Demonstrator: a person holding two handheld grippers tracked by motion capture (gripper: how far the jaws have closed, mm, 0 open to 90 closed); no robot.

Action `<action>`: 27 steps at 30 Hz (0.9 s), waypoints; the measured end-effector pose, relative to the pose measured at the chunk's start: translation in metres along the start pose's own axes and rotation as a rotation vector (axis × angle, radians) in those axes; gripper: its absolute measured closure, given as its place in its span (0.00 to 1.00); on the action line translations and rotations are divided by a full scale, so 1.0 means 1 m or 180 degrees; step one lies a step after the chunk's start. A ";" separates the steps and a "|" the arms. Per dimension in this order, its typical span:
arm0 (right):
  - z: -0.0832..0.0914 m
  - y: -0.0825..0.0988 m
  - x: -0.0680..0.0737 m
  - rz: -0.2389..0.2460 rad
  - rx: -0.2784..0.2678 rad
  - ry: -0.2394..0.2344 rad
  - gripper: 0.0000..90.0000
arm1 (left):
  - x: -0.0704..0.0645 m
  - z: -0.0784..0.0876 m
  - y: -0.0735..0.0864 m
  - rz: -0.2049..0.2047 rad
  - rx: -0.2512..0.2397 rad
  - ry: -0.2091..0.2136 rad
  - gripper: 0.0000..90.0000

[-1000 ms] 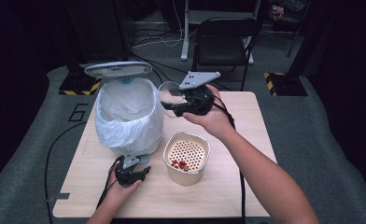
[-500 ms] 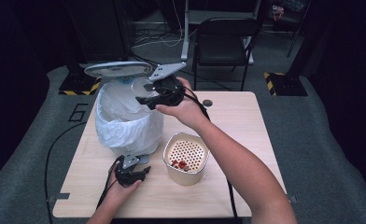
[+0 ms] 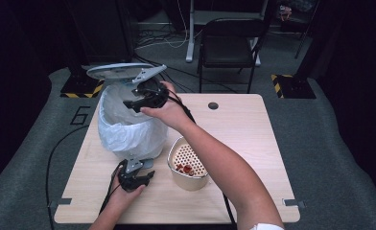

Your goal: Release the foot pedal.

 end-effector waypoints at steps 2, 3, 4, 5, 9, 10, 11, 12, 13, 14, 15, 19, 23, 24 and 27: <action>-0.007 0.002 0.000 -0.0069 0.0044 -0.0010 0.52 | -0.001 -0.001 0.000 0.0039 -0.0020 0.0013 0.45; -0.011 0.003 0.000 -0.0072 0.0080 -0.0004 0.51 | -0.001 -0.001 0.000 0.0058 -0.0026 0.0014 0.45; -0.017 0.006 0.000 -0.0087 0.0129 0.0008 0.48 | -0.001 0.000 0.000 0.0065 -0.0026 0.0018 0.45; -0.017 0.006 0.000 -0.0087 0.0129 0.0008 0.48 | -0.001 0.000 0.000 0.0065 -0.0026 0.0018 0.45; -0.021 0.007 0.001 -0.0280 0.0064 0.0036 0.21 | -0.001 -0.001 0.000 0.0086 -0.0069 -0.0008 0.45; -0.020 0.006 0.001 -0.0297 0.0029 0.0014 0.21 | 0.000 0.000 0.000 0.0102 -0.0024 0.0032 0.45; -0.017 0.005 0.001 -0.0307 0.0011 -0.0011 0.20 | 0.000 0.000 0.000 0.0121 -0.0022 0.0034 0.45; -0.014 0.005 0.002 -0.0323 -0.0002 -0.0011 0.19 | 0.000 0.000 0.000 0.0114 -0.0014 0.0025 0.45; -0.010 0.004 0.003 -0.0320 -0.0023 -0.0025 0.19 | 0.001 0.000 0.000 0.0118 -0.0015 0.0039 0.45; -0.007 0.004 0.003 -0.0317 -0.0035 -0.0039 0.19 | 0.001 0.000 0.000 0.0127 -0.0033 0.0043 0.45; -0.003 0.004 0.003 -0.0308 -0.0054 -0.0035 0.19 | 0.001 0.000 0.000 0.0140 -0.0023 0.0066 0.45; 0.017 0.005 0.004 -0.0328 -0.0062 -0.0077 0.21 | -0.003 0.000 0.001 0.0406 -0.0062 0.0044 0.45; 0.044 0.014 0.006 -0.0256 -0.0036 -0.0019 0.23 | -0.003 0.000 0.000 0.0439 -0.0138 0.0030 0.45; 0.054 0.016 0.006 -0.0224 -0.0043 -0.0005 0.24 | -0.003 0.001 0.000 0.0473 -0.0130 0.0053 0.45; 0.075 0.021 0.004 -0.0208 -0.0073 0.0073 0.25 | -0.002 0.005 -0.003 0.0594 -0.0181 0.0117 0.45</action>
Point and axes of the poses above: each handheld gripper's, and its own axes: z roughly backward along the jaws, y roughly out of its underside, x roughly to its left, the point moved 5 cm from there along -z, roughly forward along the jaws, and after that the axes turned 11 degrees about -x, right-handed, at the moved point
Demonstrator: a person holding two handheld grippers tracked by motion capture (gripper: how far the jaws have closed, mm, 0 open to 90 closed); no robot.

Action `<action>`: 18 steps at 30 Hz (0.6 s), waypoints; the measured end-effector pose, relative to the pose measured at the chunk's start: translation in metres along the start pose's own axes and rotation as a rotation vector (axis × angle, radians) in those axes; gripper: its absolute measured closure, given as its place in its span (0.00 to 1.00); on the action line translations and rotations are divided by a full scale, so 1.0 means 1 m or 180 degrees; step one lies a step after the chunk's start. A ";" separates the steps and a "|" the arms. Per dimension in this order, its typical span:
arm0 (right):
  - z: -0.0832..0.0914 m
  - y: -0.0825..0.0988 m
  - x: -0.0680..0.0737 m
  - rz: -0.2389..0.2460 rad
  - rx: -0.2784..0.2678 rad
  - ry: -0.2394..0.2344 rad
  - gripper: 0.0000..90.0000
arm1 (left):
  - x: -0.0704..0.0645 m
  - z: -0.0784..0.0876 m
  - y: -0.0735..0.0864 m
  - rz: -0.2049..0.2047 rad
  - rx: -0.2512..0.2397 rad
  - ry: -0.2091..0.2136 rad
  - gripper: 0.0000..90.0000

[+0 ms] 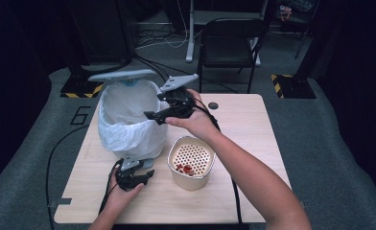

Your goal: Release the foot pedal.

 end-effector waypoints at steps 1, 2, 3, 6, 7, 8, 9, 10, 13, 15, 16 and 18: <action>0.009 0.003 -0.002 -0.0017 0.0040 0.0033 0.25 | 0.000 0.001 0.000 -0.0007 -0.0003 0.0005 0.44; 0.012 0.004 -0.003 -0.0010 0.0044 0.0048 0.25 | 0.000 0.002 -0.002 0.0013 -0.0069 0.0011 0.44; 0.021 0.008 -0.005 -0.0010 0.0052 0.0085 0.25 | 0.000 0.004 -0.004 0.0046 -0.0114 0.0029 0.43; 0.042 0.018 -0.011 -0.0078 0.0025 0.0194 0.26 | -0.004 0.013 -0.011 0.0051 -0.0113 0.0086 0.41; 0.042 0.018 -0.011 -0.0078 0.0025 0.0194 0.26 | -0.004 0.013 -0.011 0.0051 -0.0113 0.0086 0.40; 0.058 0.028 -0.017 -0.0092 -0.0006 0.0296 0.26 | -0.005 0.014 -0.012 0.0055 -0.0148 0.0094 0.40; 0.065 0.033 -0.020 -0.0094 0.0000 0.0358 0.26 | -0.006 0.017 -0.013 0.0053 -0.0122 0.0114 0.40; 0.072 0.039 -0.023 -0.0101 -0.0008 0.0403 0.26 | -0.006 0.017 -0.014 0.0013 -0.0153 0.0102 0.40; 0.092 0.059 -0.033 -0.0132 0.0012 0.0580 0.27 | -0.004 0.024 -0.019 -0.0093 -0.0179 0.0153 0.39; 0.102 0.072 -0.036 -0.0184 0.0033 0.0659 0.27 | -0.003 0.026 -0.021 -0.0093 -0.0179 0.0154 0.37; 0.105 0.077 -0.038 -0.0208 0.0043 0.0689 0.27 | -0.004 0.028 -0.021 -0.0069 -0.0158 0.0182 0.37; 0.113 0.088 -0.042 -0.0264 0.0052 0.0737 0.27 | -0.004 0.029 -0.022 -0.0056 -0.0120 0.0226 0.37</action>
Point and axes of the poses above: each handheld gripper's, and its own axes: z roughly backward along the jaws, y roughly out of its underside, x roughly to its left, the point moved 5 cm from there along -z, roughly forward along the jaws, and after that the axes turned 11 degrees about -x, right-handed, at the moved point
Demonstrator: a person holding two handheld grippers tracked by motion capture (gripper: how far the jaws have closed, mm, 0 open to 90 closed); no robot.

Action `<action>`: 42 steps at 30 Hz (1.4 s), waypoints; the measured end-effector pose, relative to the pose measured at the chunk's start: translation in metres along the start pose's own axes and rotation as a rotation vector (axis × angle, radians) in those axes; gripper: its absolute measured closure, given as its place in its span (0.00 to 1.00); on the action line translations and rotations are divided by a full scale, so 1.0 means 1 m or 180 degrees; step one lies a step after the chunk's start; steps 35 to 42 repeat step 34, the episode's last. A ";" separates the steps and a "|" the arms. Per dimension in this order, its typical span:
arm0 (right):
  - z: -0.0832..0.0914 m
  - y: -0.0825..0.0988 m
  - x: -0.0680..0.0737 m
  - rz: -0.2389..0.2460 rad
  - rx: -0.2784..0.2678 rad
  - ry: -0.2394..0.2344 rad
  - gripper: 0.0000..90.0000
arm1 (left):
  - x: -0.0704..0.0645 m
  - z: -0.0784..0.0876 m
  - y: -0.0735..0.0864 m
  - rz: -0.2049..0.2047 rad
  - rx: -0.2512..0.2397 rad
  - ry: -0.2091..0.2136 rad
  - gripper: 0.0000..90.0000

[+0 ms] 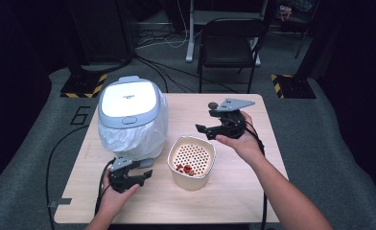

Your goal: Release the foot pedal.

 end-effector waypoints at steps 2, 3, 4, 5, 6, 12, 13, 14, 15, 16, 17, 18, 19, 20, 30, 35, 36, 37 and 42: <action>0.007 0.008 -0.005 -0.0038 -0.0001 0.0047 0.27 | -0.001 0.000 0.000 0.0086 0.0016 0.0016 0.37; 0.010 0.012 -0.007 -0.0068 -0.0014 0.0060 0.27 | -0.001 0.002 -0.001 0.0085 0.0058 0.0042 0.37; 0.014 0.015 -0.009 -0.0081 -0.0023 0.0071 0.27 | -0.001 0.002 -0.001 0.0136 0.0042 0.0030 0.37; 0.018 0.019 -0.010 -0.0095 -0.0006 0.0106 0.27 | -0.001 0.004 -0.002 0.0183 0.0051 0.0049 0.37; 0.022 0.024 -0.012 -0.0067 0.0016 0.0162 0.27 | 0.001 0.007 -0.002 0.0183 0.0044 0.0027 0.37; 0.039 0.052 -0.017 -0.0042 0.0093 0.0330 0.27 | 0.011 0.023 0.005 0.0279 0.0138 -0.0053 0.36; 0.041 0.057 -0.017 -0.0067 0.0103 0.0344 0.27 | 0.013 0.025 0.007 0.0268 0.0133 -0.0098 0.35; 0.044 0.063 -0.018 -0.0110 0.0096 0.0368 0.27 | 0.016 0.027 0.009 0.0264 0.0133 -0.0138 0.35; 0.047 0.068 -0.018 -0.0143 0.0086 0.0398 0.27 | 0.019 0.030 0.011 0.0264 0.0158 -0.0170 0.35; 0.049 0.074 -0.019 -0.0163 0.0089 0.0416 0.27 | 0.021 0.033 0.013 0.0283 0.0170 -0.0187 0.35; 0.051 0.079 -0.019 -0.0192 0.0087 0.0441 0.27 | 0.024 0.036 0.014 0.0294 0.0182 -0.0207 0.35; 0.053 0.085 -0.020 -0.0217 0.0093 0.0475 0.27 | 0.029 0.040 0.017 0.0299 0.0179 -0.0247 0.35; 0.053 0.085 -0.020 -0.0217 0.0093 0.0475 0.27 | 0.029 0.040 0.017 0.0299 0.0179 -0.0247 0.35; 0.057 0.096 -0.021 -0.0235 0.0100 0.0541 0.27 | 0.030 0.042 0.018 0.0338 0.0170 -0.0262 0.35; 0.063 0.158 -0.028 -0.0233 0.0376 0.0850 0.27 | 0.052 0.042 0.036 0.0330 0.0209 -0.0458 0.34; 0.062 0.187 -0.035 -0.0071 0.0636 0.1113 0.27 | 0.065 0.041 0.048 0.0341 0.0377 -0.0590 0.35; 0.062 0.187 -0.035 -0.0071 0.0636 0.1113 0.27 | 0.065 0.041 0.048 0.0341 0.0377 -0.0590 0.35; 0.062 0.187 -0.035 -0.0071 0.0636 0.1113 0.27 | 0.065 0.041 0.048 0.0341 0.0377 -0.0590 0.35; 0.062 0.187 -0.035 -0.0071 0.0636 0.1113 0.27 | 0.065 0.041 0.048 0.0341 0.0377 -0.0590 0.35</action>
Point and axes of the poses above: each handheld gripper's, and its own axes: z roughly backward along the jaws, y roughly out of its underside, x roughly to its left, the point moved 5 cm from there along -z, roughly forward along the jaws, and after that the axes turned 11 degrees about -x, right-handed, at the moved point
